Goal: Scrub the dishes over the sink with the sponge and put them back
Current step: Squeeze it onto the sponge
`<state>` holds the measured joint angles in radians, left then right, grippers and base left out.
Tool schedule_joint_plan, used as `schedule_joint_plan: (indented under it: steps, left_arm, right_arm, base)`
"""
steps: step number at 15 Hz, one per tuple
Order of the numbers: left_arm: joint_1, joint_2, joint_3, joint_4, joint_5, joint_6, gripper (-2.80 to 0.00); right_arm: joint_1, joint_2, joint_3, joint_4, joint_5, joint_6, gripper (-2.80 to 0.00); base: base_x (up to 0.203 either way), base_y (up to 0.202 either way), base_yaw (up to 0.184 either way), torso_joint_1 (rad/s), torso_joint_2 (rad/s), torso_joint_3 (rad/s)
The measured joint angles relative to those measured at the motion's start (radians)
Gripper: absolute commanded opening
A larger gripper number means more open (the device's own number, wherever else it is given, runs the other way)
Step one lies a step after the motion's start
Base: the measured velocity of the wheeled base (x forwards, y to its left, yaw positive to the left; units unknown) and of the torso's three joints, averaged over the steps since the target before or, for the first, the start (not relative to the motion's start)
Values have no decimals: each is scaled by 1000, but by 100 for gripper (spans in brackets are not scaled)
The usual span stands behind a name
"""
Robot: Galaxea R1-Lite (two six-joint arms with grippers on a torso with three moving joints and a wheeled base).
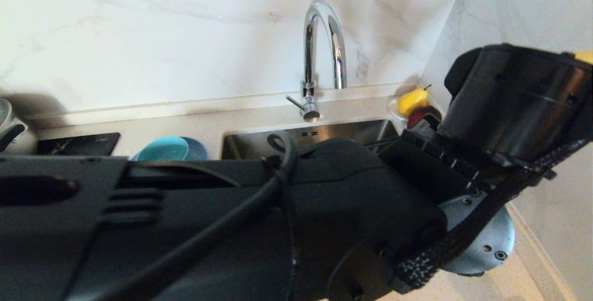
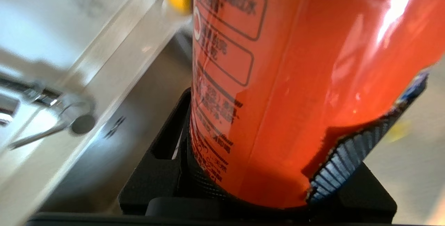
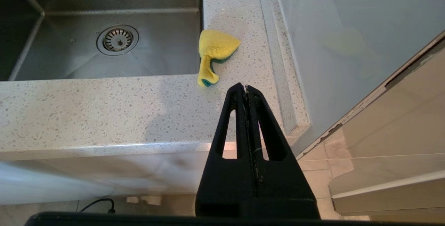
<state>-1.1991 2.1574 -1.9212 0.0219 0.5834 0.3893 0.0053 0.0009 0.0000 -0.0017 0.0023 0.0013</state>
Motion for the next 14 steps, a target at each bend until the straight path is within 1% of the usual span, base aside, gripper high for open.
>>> schedule_joint_plan:
  steps: [2, 4, 6, 8, 12, 14]
  left_arm:
    - [0, 33, 8, -2, 33, 38, -280]
    - [-5, 61, 25, -3, 81, 73, -280]
    - [-13, 82, 34, -1, 92, 105, -280]
    - [-16, 102, 49, -2, 103, 151, -280]
    - [-19, 138, 76, -5, 116, 168, -280]
    - [-20, 156, 95, -1, 160, 169, -280]
  right_arm:
    - [0, 0, 0, 0, 0, 0, -280]
    - [0, 0, 0, 0, 0, 0, -280]
    - [0, 0, 0, 0, 0, 0, -280]
    - [0, 0, 0, 0, 0, 0, -280]
    - [0, 0, 0, 0, 0, 0, -280]
    - [0, 0, 0, 0, 0, 0, -280]
  base:
    - [0, 0, 0, 0, 0, 0]
    - [0, 0, 0, 0, 0, 0]
    - [0, 0, 0, 0, 0, 0]
    - [0, 0, 0, 0, 0, 0]
    - [0, 0, 0, 0, 0, 0]
    - [0, 0, 0, 0, 0, 0]
